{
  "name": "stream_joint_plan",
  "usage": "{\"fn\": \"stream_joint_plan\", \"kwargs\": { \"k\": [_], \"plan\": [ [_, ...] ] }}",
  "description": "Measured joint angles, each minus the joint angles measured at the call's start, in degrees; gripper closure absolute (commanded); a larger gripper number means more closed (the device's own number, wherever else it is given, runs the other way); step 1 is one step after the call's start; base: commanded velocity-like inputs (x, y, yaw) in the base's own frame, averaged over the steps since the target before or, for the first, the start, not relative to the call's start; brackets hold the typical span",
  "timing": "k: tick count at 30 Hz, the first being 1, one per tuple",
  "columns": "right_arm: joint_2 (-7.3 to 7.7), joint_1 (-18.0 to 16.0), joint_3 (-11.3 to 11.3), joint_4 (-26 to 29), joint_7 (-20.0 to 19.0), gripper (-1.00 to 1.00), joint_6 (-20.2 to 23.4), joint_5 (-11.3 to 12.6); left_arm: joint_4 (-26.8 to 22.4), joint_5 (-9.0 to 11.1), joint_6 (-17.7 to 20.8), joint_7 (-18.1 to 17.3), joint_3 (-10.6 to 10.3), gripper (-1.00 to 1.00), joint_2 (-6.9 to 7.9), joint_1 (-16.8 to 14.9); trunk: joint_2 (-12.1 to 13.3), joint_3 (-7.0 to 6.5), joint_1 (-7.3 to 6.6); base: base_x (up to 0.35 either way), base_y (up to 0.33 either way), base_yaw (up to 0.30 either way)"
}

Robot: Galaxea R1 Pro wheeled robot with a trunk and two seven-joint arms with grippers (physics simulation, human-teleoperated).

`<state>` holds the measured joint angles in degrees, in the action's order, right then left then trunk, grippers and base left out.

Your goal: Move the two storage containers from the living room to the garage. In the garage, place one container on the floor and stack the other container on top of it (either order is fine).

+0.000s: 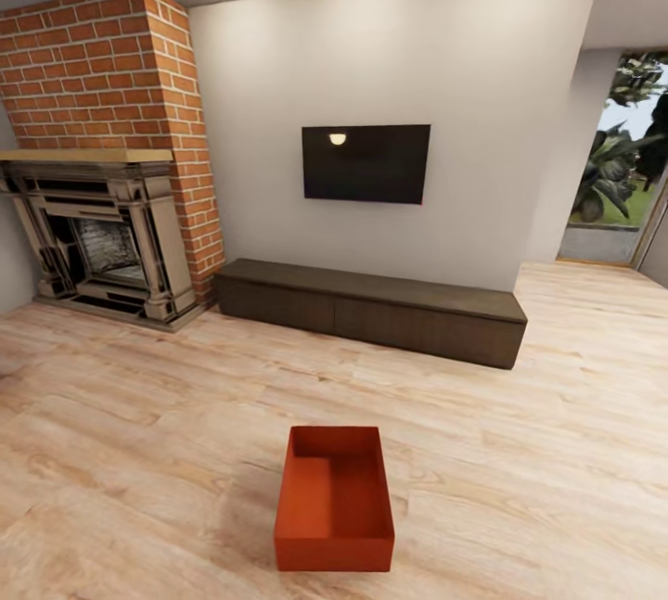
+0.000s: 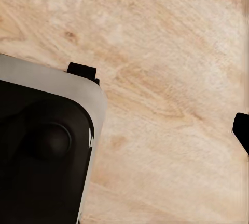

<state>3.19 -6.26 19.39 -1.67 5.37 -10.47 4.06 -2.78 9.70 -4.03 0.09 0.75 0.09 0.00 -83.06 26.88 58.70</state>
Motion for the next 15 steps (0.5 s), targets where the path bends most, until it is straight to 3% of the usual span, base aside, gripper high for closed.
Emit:
{"fn": "stream_joint_plan", "kwargs": {
  "k": [15],
  "plan": [
    [0.0, 0.0, 0.0, 0.0, 0.0, -1.0, 0.0, 0.0, 0.0, 0.0, 0.0, 0.0, 0.0, -1.0, 0.0, 0.0, 0.0, 0.0, 0.0, 0.328, 0.0, 0.0]
  ]
}}
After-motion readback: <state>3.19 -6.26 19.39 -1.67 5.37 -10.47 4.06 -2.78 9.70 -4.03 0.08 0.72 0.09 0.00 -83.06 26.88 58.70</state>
